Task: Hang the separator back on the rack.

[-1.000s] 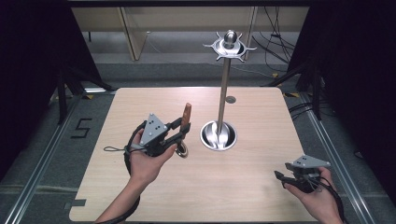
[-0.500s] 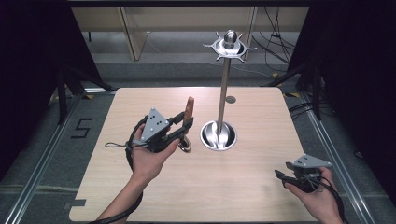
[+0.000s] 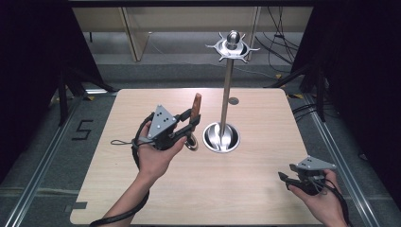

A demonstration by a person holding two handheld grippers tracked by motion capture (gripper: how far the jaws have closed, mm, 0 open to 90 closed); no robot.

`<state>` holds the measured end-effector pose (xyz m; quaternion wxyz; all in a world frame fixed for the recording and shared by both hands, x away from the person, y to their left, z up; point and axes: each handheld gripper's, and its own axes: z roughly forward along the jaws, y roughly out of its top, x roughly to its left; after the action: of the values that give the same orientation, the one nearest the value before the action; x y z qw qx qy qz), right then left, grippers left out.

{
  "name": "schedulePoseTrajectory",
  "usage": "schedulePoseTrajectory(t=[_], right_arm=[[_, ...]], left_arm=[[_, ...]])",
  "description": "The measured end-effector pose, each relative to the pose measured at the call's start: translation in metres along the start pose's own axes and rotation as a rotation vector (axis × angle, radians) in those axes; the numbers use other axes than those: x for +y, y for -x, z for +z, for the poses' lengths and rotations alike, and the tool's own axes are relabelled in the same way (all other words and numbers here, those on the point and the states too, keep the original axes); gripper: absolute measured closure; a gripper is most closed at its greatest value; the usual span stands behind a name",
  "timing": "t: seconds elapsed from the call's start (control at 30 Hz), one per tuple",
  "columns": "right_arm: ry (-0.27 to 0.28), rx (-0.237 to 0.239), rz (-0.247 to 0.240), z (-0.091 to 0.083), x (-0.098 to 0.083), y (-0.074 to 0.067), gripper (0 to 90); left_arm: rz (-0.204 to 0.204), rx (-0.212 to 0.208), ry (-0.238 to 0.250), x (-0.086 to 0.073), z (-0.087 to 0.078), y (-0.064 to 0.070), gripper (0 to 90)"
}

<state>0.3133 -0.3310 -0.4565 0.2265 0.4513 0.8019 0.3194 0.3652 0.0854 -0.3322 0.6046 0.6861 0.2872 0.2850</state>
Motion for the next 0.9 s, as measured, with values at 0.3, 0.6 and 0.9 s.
schedulePoseTrajectory(t=[0.3, 0.6, 0.9], right_arm=[[0.000, 0.000, 0.003, -0.001, 0.000, -0.001, 46.1], [-0.001, -0.003, -0.002, -0.001, 0.001, 0.000, 46.1], [0.013, -0.004, -0.018, -0.001, 0.001, 0.002, 46.1]], left_arm=[[0.013, 0.004, 0.002, 0.005, 0.004, 0.003, 67.0], [0.004, 0.005, 0.003, 0.009, 0.006, 0.002, 67.0], [0.005, 0.005, 0.000, 0.013, 0.010, 0.004, 67.0]])
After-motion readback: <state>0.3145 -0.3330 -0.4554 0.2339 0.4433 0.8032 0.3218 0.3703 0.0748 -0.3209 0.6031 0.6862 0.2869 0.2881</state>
